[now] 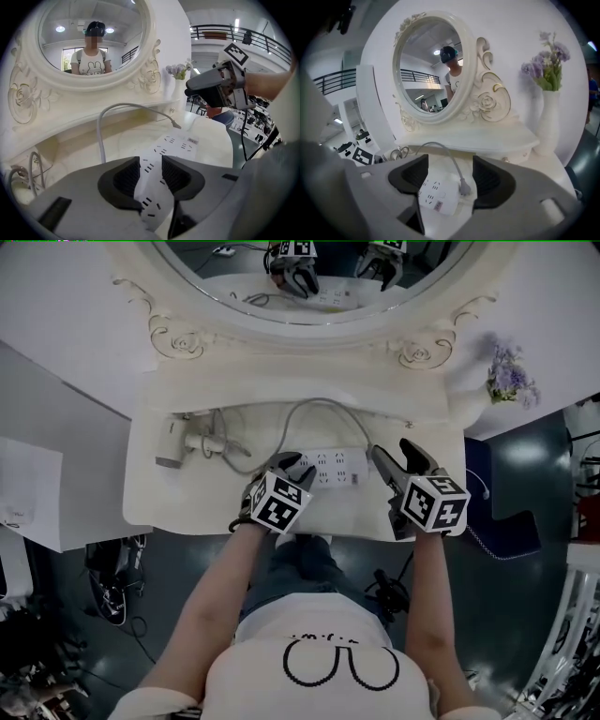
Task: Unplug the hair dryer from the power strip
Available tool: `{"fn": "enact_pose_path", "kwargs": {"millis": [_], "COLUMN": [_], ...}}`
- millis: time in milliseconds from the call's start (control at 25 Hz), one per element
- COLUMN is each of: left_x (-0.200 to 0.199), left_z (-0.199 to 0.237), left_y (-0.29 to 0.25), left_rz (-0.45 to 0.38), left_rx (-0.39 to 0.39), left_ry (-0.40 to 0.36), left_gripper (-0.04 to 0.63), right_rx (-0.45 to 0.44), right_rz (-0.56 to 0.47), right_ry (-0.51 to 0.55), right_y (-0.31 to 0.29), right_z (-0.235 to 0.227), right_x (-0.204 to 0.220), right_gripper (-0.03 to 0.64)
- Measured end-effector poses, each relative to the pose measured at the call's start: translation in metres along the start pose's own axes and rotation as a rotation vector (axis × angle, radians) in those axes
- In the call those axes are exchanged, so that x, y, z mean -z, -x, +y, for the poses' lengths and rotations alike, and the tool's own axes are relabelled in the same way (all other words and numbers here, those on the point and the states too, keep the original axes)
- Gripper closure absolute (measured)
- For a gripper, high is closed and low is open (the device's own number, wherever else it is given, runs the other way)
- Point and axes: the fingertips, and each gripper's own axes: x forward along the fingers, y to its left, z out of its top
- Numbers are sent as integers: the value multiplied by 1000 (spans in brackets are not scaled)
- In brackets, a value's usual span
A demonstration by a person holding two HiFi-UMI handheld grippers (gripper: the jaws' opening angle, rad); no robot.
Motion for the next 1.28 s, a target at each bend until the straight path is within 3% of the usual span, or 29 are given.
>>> {"fn": "enact_pose_path", "kwargs": {"millis": [80, 120, 200, 400, 520, 560, 600, 720, 920, 1280], "left_x": [-7, -14, -31, -64, -78, -82, -87, -99, -114, -130], "left_z": [-1, -2, -4, 1, 8, 11, 14, 17, 16, -8], "left_y": [8, 15, 34, 91, 124, 136, 148, 178, 210, 257], "left_rz": [-40, -70, -137, -318, -411, -448, -486, -584, -654, -724], "left_rx": [3, 4, 1, -26, -54, -73, -89, -104, -145, -255], "left_ry": [48, 68, 93, 138, 121, 109, 100, 87, 53, 27], "left_gripper": [446, 446, 446, 448, 451, 494, 597, 597, 597, 597], "right_rx": [22, 43, 84, 102, 139, 147, 152, 166, 160, 151], "right_rz": [-28, -59, -146, -275, -316, -326, -334, -349, -376, -445], "right_ry": [10, 15, 22, 93, 162, 174, 183, 196, 176, 322], "right_y": [12, 21, 39, 66, 78, 81, 85, 97, 112, 163], "right_z": [6, 9, 14, 40, 54, 59, 64, 76, 91, 111], "right_x": [-3, -7, -21, -45, -54, -54, -54, -48, -41, -67], "right_gripper": [353, 408, 616, 617, 617, 617, 617, 617, 617, 617]}}
